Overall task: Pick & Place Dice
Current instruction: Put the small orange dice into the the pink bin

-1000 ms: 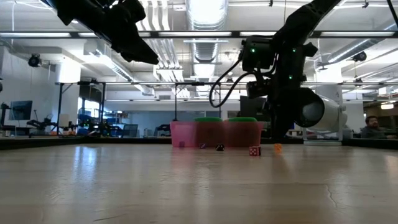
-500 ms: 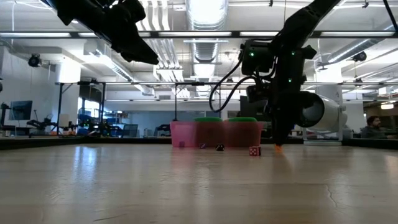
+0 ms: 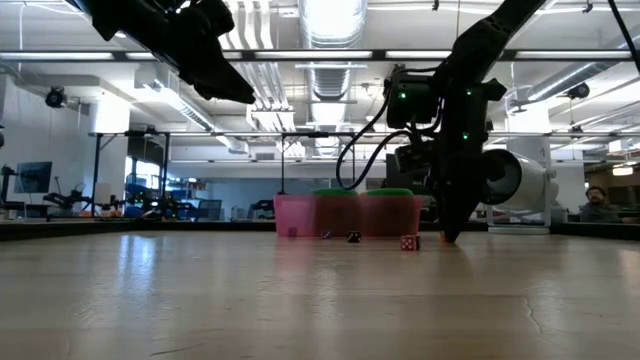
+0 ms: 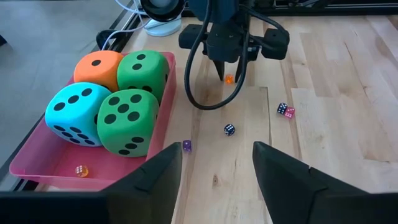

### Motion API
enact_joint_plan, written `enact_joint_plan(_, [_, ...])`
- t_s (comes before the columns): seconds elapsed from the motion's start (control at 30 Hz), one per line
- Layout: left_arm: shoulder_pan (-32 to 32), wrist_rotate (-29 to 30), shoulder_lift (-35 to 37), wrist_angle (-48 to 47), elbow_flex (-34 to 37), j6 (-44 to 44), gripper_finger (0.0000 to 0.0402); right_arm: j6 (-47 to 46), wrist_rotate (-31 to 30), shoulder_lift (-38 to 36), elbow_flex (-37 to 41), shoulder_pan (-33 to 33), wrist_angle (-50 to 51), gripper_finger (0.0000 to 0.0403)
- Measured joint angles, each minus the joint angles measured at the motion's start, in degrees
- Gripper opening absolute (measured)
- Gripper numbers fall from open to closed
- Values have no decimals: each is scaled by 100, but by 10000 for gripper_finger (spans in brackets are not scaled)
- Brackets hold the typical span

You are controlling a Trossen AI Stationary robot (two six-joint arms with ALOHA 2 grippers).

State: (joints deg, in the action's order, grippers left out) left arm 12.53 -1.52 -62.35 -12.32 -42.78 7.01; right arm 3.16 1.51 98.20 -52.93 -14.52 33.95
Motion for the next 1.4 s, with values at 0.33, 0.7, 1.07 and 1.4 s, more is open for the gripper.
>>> enact_joint_plan(0.33, [0, 0, 0, 0, 0, -2, 175, 2, 6, -14, 4, 1, 2, 43])
enact_joint_plan(0.7, [0, 0, 0, 0, 0, -4, 163, 217, -13, -280, -336, 2, -42, 45])
enact_joint_plan(1.07, [-7, -2, 0, -45, 1, -4, 180, 1221, -174, -296, -1350, -186, -1026, 55])
enact_joint_plan(1.4, [-7, -2, -2, -98, 2, 0, 195, 1248, -148, -280, -1397, -1041, -1763, 57])
